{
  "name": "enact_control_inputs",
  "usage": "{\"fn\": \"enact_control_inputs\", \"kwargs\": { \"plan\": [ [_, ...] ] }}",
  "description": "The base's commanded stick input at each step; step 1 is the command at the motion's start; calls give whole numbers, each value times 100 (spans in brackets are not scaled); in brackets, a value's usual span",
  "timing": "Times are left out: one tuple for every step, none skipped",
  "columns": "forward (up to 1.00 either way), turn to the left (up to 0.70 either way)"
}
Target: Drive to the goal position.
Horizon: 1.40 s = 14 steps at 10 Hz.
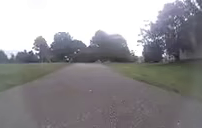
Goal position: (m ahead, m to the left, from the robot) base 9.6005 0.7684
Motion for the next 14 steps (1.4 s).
{"fn": "enact_control_inputs", "kwargs": {
  "plan": [
    [100, 0],
    [100, 0],
    [100, 0],
    [100, 0],
    [100, 0],
    [100, 0],
    [100, 0],
    [100, 0],
    [100, 0],
    [100, 0],
    [100, 0],
    [100, 0],
    [100, 0],
    [100, 0]
  ]
}}
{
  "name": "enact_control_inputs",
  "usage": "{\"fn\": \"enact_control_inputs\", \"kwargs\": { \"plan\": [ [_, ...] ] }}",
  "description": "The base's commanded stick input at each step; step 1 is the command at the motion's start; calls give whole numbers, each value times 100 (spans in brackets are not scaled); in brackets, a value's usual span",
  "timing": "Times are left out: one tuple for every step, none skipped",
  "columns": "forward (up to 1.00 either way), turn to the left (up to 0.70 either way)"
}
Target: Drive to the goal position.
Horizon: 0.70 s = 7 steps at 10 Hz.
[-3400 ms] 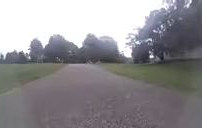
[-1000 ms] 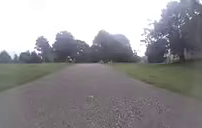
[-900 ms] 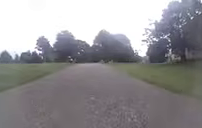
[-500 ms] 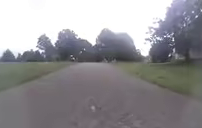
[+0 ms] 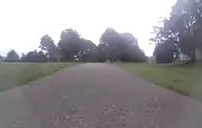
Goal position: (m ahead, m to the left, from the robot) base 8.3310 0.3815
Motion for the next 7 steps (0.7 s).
{"fn": "enact_control_inputs", "kwargs": {
  "plan": [
    [100, 0],
    [100, 0],
    [100, 0],
    [100, 0],
    [100, 0],
    [100, 0],
    [100, 0]
  ]
}}
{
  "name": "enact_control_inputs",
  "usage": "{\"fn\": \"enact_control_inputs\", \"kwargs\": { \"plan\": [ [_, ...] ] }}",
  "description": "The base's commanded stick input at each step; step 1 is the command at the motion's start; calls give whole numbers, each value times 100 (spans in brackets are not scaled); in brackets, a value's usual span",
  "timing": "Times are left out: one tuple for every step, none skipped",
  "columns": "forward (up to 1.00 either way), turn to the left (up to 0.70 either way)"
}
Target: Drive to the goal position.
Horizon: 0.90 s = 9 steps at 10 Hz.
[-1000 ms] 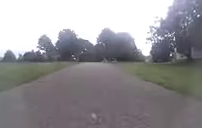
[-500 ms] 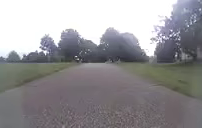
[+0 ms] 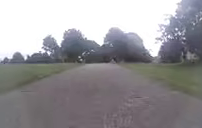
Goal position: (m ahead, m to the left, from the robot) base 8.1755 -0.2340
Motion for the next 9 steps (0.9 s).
{"fn": "enact_control_inputs", "kwargs": {
  "plan": [
    [100, 0],
    [100, 0],
    [100, 0],
    [100, 0],
    [100, 0],
    [100, 0],
    [100, 0],
    [100, 0],
    [100, 0]
  ]
}}
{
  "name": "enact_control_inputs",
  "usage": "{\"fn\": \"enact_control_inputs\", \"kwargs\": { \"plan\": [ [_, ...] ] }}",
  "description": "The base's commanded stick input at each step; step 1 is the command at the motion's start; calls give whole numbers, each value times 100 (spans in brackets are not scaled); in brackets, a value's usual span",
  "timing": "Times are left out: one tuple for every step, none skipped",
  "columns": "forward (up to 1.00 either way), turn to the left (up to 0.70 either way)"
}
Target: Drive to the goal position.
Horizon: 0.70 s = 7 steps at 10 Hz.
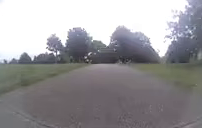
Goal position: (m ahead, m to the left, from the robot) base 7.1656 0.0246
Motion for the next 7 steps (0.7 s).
{"fn": "enact_control_inputs", "kwargs": {
  "plan": [
    [100, 0],
    [100, -8],
    [100, -16],
    [100, -24],
    [100, -27],
    [100, -27],
    [100, -27]
  ]
}}
